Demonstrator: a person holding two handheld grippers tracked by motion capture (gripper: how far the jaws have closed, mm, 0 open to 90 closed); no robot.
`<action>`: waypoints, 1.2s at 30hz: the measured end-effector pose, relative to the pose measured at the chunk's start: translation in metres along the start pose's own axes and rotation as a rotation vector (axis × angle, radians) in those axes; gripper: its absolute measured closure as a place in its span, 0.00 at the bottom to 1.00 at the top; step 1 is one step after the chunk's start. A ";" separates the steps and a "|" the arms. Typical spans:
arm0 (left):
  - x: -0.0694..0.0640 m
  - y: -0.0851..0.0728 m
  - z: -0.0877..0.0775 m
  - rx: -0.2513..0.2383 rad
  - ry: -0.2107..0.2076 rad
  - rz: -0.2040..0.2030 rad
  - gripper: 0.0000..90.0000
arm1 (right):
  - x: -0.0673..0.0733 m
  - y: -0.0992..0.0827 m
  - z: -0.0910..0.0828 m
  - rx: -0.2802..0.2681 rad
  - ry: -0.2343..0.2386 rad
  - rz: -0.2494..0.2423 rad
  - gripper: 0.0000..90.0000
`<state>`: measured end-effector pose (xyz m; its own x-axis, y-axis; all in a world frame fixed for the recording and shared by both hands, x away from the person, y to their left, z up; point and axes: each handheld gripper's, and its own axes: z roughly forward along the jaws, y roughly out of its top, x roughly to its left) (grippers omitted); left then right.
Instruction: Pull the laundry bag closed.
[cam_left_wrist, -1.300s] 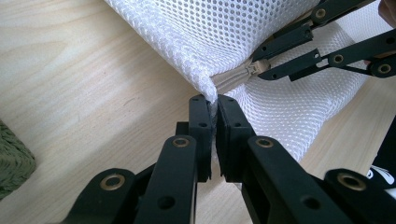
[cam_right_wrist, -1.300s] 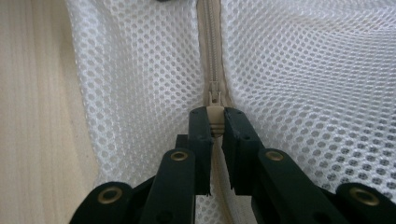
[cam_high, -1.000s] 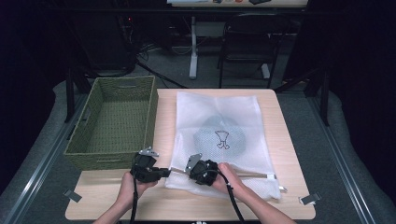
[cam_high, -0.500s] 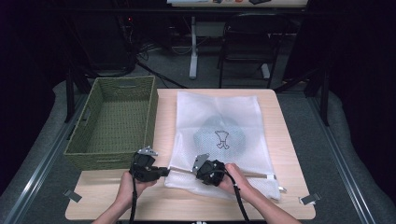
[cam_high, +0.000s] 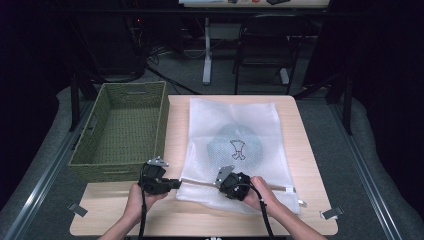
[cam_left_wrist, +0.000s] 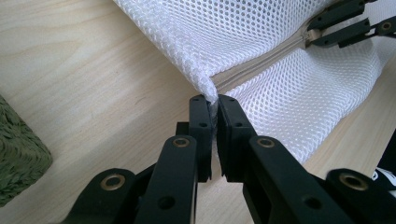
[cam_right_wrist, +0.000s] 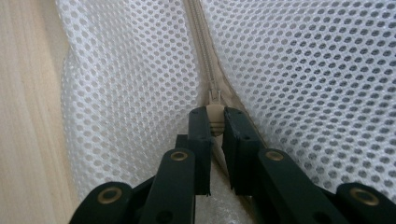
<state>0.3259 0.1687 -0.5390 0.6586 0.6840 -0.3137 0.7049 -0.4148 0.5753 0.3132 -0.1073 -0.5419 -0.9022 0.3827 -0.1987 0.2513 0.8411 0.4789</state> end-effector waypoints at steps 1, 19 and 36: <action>0.000 0.000 0.000 -0.001 -0.003 0.000 0.95 | 0.000 -0.001 -0.001 0.000 -0.003 0.002 0.91; 0.001 0.000 0.000 0.018 -0.004 -0.004 0.95 | -0.002 -0.018 -0.012 0.013 -0.015 0.013 0.91; 0.000 0.000 0.000 0.018 0.009 -0.004 0.95 | -0.006 -0.037 -0.024 0.022 -0.042 0.025 0.91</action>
<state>0.3262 0.1683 -0.5389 0.6536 0.6908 -0.3092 0.7122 -0.4231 0.5601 0.3008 -0.1497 -0.5382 -0.8801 0.4194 -0.2225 0.2819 0.8387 0.4659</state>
